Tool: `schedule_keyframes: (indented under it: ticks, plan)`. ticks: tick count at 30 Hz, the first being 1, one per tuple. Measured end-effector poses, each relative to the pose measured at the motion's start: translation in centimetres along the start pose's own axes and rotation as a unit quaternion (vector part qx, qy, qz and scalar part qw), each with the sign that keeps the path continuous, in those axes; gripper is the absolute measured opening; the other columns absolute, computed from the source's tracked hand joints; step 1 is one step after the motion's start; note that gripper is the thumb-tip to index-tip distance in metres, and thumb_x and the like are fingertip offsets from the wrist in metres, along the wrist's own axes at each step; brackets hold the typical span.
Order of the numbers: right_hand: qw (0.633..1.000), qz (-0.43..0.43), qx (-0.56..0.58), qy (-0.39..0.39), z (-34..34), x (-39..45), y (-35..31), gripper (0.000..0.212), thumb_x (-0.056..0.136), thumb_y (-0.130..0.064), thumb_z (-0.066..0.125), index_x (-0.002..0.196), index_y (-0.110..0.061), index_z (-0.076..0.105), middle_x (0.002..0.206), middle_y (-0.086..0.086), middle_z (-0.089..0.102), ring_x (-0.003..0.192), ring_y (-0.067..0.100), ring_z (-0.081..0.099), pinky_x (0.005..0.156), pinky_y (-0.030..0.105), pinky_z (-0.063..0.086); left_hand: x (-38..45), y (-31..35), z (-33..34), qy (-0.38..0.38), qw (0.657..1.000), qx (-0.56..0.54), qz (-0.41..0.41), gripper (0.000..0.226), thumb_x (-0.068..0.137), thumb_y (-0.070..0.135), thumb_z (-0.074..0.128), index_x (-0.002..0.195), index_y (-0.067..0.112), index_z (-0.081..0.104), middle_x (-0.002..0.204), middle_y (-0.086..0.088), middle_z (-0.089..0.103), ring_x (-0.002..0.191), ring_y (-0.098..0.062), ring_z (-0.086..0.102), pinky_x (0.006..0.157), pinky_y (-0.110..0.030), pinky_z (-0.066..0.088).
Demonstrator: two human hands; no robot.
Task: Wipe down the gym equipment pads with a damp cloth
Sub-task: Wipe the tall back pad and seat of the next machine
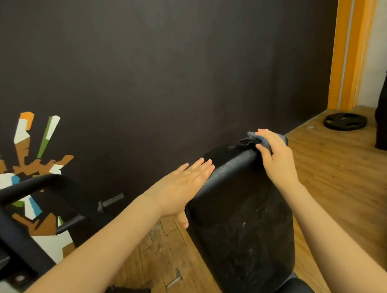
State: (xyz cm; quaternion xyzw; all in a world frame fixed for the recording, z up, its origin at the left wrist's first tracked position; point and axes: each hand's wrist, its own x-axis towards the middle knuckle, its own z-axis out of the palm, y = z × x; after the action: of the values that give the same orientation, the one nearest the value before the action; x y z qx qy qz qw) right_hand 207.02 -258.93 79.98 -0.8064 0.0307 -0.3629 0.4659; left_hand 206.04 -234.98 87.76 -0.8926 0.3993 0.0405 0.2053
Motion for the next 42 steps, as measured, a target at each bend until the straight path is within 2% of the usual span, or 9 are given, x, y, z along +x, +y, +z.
schedule_keyframes:
  ticks: [6, 11, 15, 20, 25, 27, 32, 37, 42]
  plan:
    - [0.992, 0.039, 0.058, 0.109, 2.8, -4.0, -2.3, 0.041, 0.089, 0.007, 0.05, 0.127, -0.005, 0.053, 0.141, 0.008, 0.044, 0.133, 0.012, 0.03, 0.093, -0.009, 0.011, 0.4, -0.8, 0.2, 0.015, 1.0, -0.011, 0.012, 0.133, 0.065, 0.043, 0.084, 0.15, 0.018, -0.016, 0.159, 0.001, -0.017, 0.135, -0.011, -0.026, 0.109, -0.027, -0.016]
    - [0.991, -0.123, 0.043, -0.003, 6.0, -10.7, -3.5, 0.052, 0.084, 0.007, 0.053, 0.131, -0.013, 0.043, 0.139, 0.001, 0.037, 0.135, 0.009, 0.023, 0.103, 0.023, 0.038, 0.3, -0.6, 0.3, 0.019, 1.0, -0.001, 0.002, 0.137, 0.061, 0.043, 0.086, 0.15, 0.018, -0.014, 0.159, 0.002, -0.015, 0.133, -0.008, -0.026, 0.108, -0.027, -0.014]
    - [0.992, -0.115, 0.052, -0.017, 5.1, -10.9, -3.6, 0.055, 0.083, 0.01, 0.056, 0.13, -0.016, 0.043, 0.138, -0.001, 0.037, 0.134, 0.008, 0.025, 0.092, 0.047, 0.05, 0.1, 0.0, 0.5, 0.029, 0.999, 0.003, -0.012, 0.134, 0.063, 0.041, 0.086, 0.151, 0.017, -0.013, 0.159, 0.0, -0.015, 0.132, -0.01, -0.026, 0.108, -0.029, -0.014]
    - [0.978, -0.196, -0.05, -0.05, 6.6, -11.0, -5.2, 0.067, 0.068, 0.01, 0.073, 0.128, -0.004, 0.05, 0.134, 0.016, 0.05, 0.128, 0.024, 0.033, 0.094, 0.041, 0.035, -1.8, -0.3, 1.8, 0.097, 0.995, 0.006, -0.031, 0.121, 0.072, 0.045, 0.077, 0.15, 0.017, -0.011, 0.151, 0.005, -0.021, 0.133, -0.011, -0.027, 0.107, -0.026, -0.017]
    - [0.969, -0.213, -0.106, -0.067, 8.2, -12.8, -3.2, 0.09, 0.058, 0.007, 0.081, 0.133, -0.013, 0.036, 0.135, 0.012, 0.05, 0.129, 0.023, 0.035, 0.096, 0.024, 0.034, -3.2, 1.0, 4.8, 0.126, 0.987, -0.046, -0.086, 0.12, 0.075, 0.049, 0.072, 0.137, 0.017, -0.026, 0.144, 0.002, -0.031, 0.133, -0.012, -0.029, 0.101, -0.022, -0.026]
    - [0.962, -0.229, -0.115, -0.097, 8.0, -13.5, -2.0, 0.093, 0.057, 0.008, 0.081, 0.134, -0.014, 0.034, 0.14, 0.007, 0.039, 0.13, 0.019, 0.029, 0.106, 0.015, 0.017, -3.0, 1.1, 5.0, 0.129, 0.987, -0.048, -0.088, 0.123, 0.072, 0.051, 0.073, 0.136, 0.016, -0.027, 0.145, 0.001, -0.032, 0.134, -0.014, -0.03, 0.104, -0.025, -0.024]
    - [0.949, -0.256, -0.116, -0.145, 6.4, -16.0, -0.1, 0.098, 0.053, 0.011, 0.082, 0.134, -0.018, 0.034, 0.14, -0.001, 0.031, 0.131, 0.017, 0.027, 0.092, 0.032, 0.045, -2.9, 1.0, 4.7, 0.126, 0.987, -0.059, -0.083, 0.122, 0.071, 0.052, 0.075, 0.136, 0.018, -0.024, 0.145, 0.003, -0.029, 0.134, -0.014, -0.029, 0.105, -0.027, -0.023]
    - [0.948, -0.282, -0.105, -0.106, 7.1, -13.7, -3.6, 0.091, 0.056, 0.01, 0.081, 0.132, -0.013, 0.038, 0.138, 0.008, 0.043, 0.131, 0.022, 0.033, 0.096, 0.035, 0.038, -3.1, 1.0, 4.8, 0.146, 0.984, -0.067, -0.078, 0.115, 0.077, 0.044, 0.073, 0.136, 0.018, -0.022, 0.144, 0.004, -0.029, 0.135, -0.013, -0.029, 0.103, -0.022, -0.026]
    - [0.912, -0.31, -0.183, -0.195, 7.4, -15.3, 0.1, 0.099, 0.053, 0.004, 0.083, 0.136, -0.016, 0.032, 0.141, 0.001, 0.031, 0.133, 0.018, 0.027, 0.101, 0.039, 0.031, -3.1, 1.0, 4.8, 0.145, 0.984, -0.078, -0.07, 0.117, 0.075, 0.043, 0.076, 0.148, 0.011, -0.01, 0.146, 0.003, -0.024, 0.137, -0.014, -0.025, 0.113, -0.027, -0.017]
